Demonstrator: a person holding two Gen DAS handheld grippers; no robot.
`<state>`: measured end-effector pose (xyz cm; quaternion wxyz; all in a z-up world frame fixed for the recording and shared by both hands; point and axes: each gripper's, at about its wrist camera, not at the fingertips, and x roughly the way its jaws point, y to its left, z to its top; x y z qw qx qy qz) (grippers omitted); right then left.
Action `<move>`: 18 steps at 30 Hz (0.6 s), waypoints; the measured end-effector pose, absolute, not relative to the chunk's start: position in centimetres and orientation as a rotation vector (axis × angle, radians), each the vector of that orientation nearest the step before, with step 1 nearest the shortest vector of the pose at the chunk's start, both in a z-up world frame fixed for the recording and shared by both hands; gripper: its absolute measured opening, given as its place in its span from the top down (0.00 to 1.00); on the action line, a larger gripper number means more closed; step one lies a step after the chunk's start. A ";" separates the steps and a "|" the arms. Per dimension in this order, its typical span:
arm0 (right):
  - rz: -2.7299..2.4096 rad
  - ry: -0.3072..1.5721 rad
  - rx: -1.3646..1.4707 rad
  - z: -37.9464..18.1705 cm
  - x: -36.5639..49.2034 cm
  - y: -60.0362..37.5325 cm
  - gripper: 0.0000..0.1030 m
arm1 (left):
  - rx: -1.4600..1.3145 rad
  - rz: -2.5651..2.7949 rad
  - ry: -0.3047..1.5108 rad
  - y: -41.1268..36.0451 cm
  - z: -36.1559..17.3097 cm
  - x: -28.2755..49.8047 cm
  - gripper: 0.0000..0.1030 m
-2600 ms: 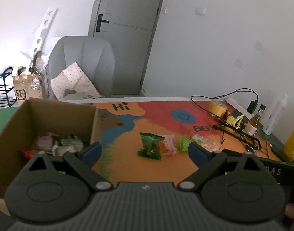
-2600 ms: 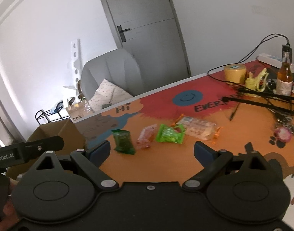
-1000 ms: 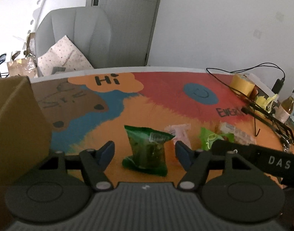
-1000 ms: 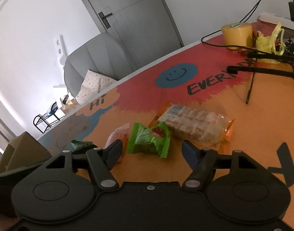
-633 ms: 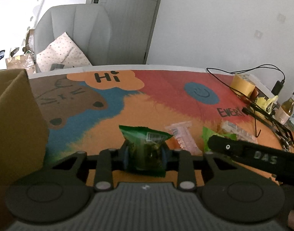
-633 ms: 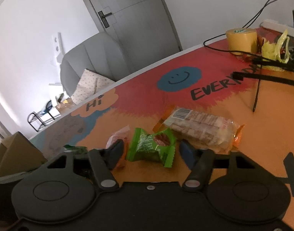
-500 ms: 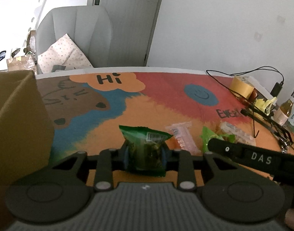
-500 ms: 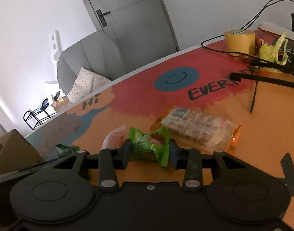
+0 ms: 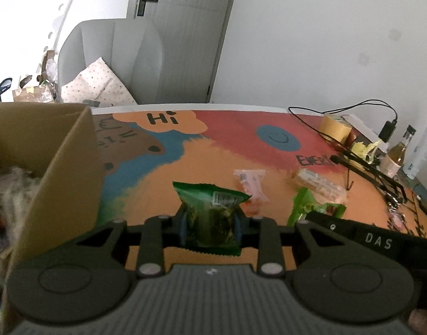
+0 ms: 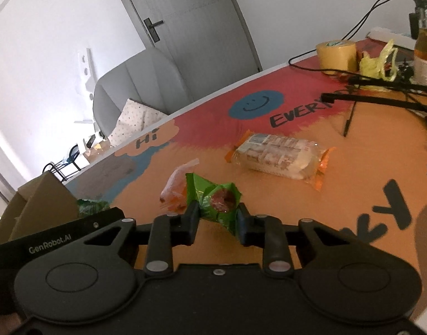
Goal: Organize snacks
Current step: 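Grasp the green packet with the left gripper while the right grasps the green-red wrapped snack, then lift the green packet and green-red snack toward the box with both grippers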
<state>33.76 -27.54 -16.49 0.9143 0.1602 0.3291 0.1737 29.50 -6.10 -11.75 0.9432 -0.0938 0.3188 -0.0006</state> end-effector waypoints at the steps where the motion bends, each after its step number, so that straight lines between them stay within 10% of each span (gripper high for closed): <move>1: 0.358 0.672 0.330 -16.2 33.5 -27.6 0.75 | -0.190 -0.004 0.646 -6.2 -11.5 29.1 0.71; 18: 0.410 0.545 0.315 -10.9 29.0 -26.9 0.75 | -0.186 -0.002 0.520 -5.3 -6.3 23.4 0.71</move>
